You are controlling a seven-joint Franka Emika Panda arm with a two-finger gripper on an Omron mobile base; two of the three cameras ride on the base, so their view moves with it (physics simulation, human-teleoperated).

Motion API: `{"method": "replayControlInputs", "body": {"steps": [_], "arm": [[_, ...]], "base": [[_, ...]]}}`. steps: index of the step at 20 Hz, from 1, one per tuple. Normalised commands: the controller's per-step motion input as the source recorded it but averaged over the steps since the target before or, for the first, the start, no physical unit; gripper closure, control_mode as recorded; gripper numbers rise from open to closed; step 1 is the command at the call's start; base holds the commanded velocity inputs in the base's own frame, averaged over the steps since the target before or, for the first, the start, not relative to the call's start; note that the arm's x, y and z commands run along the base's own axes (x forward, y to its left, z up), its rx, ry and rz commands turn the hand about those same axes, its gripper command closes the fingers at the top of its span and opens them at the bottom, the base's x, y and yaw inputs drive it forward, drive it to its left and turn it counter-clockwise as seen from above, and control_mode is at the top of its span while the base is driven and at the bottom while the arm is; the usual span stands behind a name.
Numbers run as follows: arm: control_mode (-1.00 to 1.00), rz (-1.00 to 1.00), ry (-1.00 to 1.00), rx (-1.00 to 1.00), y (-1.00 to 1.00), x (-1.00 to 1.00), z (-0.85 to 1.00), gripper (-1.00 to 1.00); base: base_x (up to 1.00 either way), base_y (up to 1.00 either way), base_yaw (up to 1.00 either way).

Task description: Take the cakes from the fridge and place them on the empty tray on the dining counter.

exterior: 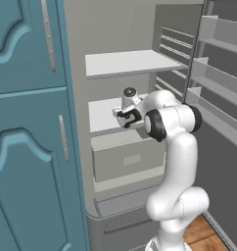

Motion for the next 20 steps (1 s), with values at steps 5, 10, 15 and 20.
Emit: {"method": "replayControlInputs", "body": {"steps": [5, 10, 15, 20], "arm": [[-1.0, 0.0, 0.0, 0.0, 0.0, 0.05, -0.25, 1.0], [-1.0, -0.02, 0.02, 0.0, -0.01, -0.04, -0.28, 1.0], [-1.0, -0.05, 0.01, 0.01, -0.01, -0.37, -0.21, 1.0], [-1.0, -0.01, -0.09, 0.1, 0.0, -0.92, 0.01, 1.0]], "base": [[0.0, 0.0, 0.0], [0.0, 0.0, 0.0], [0.0, 0.0, 0.0], [0.0, 0.0, 0.0]]}}
